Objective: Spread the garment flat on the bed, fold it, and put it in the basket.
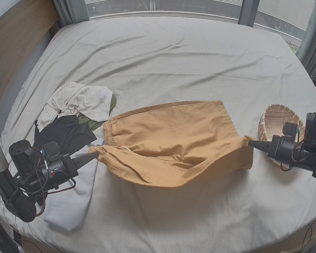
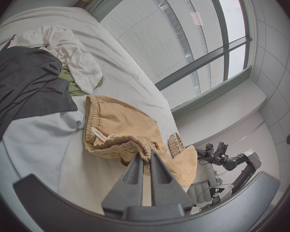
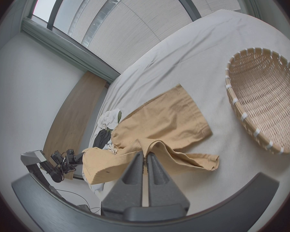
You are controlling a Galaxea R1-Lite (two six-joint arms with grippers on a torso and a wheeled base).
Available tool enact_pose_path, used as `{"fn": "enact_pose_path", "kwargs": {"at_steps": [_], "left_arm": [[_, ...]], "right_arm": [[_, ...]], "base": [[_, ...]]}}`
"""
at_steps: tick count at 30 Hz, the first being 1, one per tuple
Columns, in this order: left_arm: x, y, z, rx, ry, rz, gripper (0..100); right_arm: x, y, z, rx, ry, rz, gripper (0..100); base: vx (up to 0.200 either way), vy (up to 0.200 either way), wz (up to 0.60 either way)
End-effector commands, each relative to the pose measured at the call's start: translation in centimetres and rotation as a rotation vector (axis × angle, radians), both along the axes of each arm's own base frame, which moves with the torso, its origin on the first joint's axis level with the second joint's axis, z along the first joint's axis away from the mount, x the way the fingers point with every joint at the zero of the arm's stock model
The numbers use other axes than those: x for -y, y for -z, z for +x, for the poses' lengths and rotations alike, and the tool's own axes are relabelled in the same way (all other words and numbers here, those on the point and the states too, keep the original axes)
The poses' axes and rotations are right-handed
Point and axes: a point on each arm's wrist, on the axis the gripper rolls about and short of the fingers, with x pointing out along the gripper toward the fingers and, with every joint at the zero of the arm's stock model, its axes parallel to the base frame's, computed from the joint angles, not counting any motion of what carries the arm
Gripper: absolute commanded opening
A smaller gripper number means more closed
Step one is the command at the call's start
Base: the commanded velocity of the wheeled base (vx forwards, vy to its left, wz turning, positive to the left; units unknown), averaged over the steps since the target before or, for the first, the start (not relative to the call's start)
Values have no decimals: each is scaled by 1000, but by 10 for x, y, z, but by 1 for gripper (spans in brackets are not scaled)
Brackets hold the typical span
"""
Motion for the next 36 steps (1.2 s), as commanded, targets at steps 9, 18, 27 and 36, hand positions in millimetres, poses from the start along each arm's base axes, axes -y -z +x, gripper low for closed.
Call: {"fn": "enact_pose_path", "kwargs": {"at_steps": [9,18,27,36], "left_arm": [[0,4,2,-17,-6,-1,0],[-1,3,4,-12,-13,-2,0],[-2,5,7,-10,-18,3,0],[2,6,15,-5,-61,4,0]], "right_arm": [[16,-6,31,25,15,44,0],[22,-24,40,87,8,65,0],[21,-34,53,110,-4,88,0],[22,-48,67,109,2,90,0]], "base": [[0,0,0],[0,0,0],[0,0,0],[0,0,0]]}}
